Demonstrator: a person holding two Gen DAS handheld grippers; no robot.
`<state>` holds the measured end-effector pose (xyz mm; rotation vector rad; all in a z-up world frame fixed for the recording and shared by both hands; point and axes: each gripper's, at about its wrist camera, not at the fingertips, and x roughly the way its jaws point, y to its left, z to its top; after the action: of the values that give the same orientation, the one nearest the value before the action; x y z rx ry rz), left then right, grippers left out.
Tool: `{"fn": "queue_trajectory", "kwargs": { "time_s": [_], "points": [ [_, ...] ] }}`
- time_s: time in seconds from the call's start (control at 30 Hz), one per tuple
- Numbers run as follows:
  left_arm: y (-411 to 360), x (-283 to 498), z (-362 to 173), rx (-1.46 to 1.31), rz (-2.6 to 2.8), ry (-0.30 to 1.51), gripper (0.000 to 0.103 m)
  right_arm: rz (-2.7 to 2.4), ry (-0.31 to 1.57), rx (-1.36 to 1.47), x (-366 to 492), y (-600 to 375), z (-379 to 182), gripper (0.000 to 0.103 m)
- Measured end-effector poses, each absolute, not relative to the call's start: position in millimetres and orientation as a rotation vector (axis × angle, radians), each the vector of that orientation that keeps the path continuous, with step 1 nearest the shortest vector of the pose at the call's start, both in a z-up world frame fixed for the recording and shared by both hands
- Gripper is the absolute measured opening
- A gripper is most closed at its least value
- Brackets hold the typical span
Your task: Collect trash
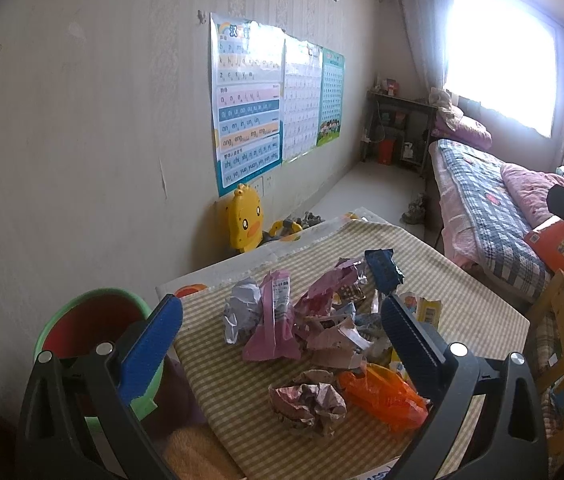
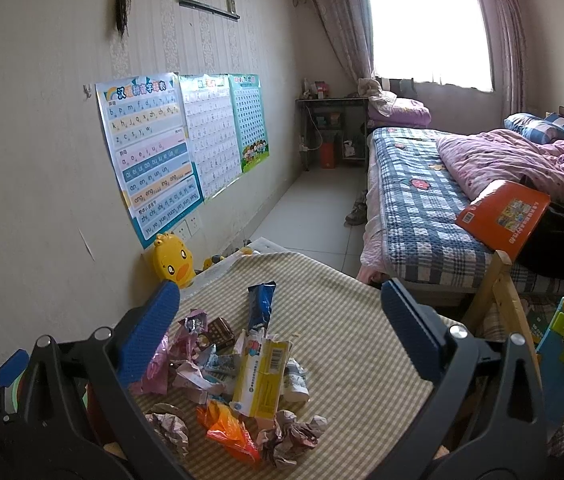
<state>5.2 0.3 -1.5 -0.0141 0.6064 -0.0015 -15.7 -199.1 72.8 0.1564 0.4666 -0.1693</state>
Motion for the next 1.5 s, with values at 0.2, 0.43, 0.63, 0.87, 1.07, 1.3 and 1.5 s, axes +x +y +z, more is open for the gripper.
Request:
{"fn": "queue_trajectory", "kwargs": {
  "time_s": [0.2, 0.43, 0.63, 0.87, 1.07, 1.3, 1.5],
  "points": [
    [0.4, 7.6, -2.4, -0.016, -0.001, 0.615, 0.095, -0.169, 0.469, 0.157, -15.4, -199.5, 72.6, 0.099],
    [-0.1, 8.9, -3.9, -0.014, 0.002, 0.624, 0.095, -0.169, 0.472, 0.154, -15.4, -199.6, 70.7, 0.099],
    [0.7, 10.2, -6.2, -0.015, 0.007, 0.627, 0.095, -0.168, 0.475, 0.152, -14.9, -199.5, 70.1, 0.099],
    [1.2, 11.3, -8.1, -0.015, 0.009, 0.633, 0.095, -0.169, 0.479, 0.149, -14.5, -199.5, 68.7, 0.099],
    [0.9, 11.9, -8.8, -0.014, 0.01, 0.636, 0.095, -0.172, 0.484, 0.146, -15.9, -199.5, 65.9, 0.099],
    [2.4, 12.8, -9.8, -0.01, 0.011, 0.637, 0.095, -0.18, 0.514, 0.147, -11.9, -199.5, 64.0, 0.099],
    [5.2, 14.0, -10.5, -0.01, 0.019, 0.647, 0.095, -0.182, 0.52, 0.133, -10.4, -196.5, 64.5, 0.099]
  ]
}}
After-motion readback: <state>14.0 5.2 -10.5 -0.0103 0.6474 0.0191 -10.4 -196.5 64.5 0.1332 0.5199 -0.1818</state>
